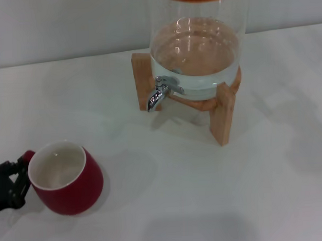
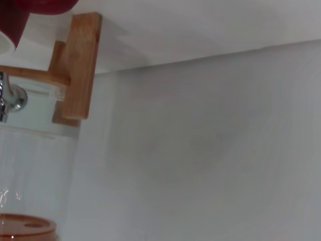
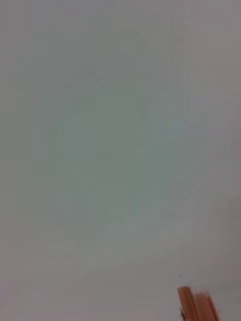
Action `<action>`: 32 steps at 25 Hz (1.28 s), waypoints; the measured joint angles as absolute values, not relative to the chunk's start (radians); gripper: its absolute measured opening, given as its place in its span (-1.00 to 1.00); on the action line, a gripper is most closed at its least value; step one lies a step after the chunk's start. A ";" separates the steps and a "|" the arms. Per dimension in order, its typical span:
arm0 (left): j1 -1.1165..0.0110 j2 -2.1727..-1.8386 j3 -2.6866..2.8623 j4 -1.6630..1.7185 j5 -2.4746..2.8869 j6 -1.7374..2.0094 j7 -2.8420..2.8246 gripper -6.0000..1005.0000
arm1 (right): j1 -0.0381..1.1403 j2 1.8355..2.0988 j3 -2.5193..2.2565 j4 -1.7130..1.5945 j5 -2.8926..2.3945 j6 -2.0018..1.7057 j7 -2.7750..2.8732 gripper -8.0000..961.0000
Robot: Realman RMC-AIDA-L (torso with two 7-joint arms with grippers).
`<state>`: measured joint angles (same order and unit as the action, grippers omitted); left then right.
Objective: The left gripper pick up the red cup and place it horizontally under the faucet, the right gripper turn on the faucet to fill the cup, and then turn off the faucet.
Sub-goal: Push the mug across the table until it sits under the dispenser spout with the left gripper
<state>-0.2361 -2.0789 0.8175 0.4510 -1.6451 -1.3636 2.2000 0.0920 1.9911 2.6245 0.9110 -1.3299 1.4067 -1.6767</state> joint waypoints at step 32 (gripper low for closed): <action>-0.445 -2.083 0.826 0.317 -1.680 -1.178 2.172 -0.76 | 0.086 2.000 2.625 0.910 -1.318 1.471 -1.678 0.50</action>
<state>-0.4447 -2.0831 0.8257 0.3171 -1.6801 -1.1782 2.1723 0.0856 2.0002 2.6245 0.9095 -1.3175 1.4710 -1.6784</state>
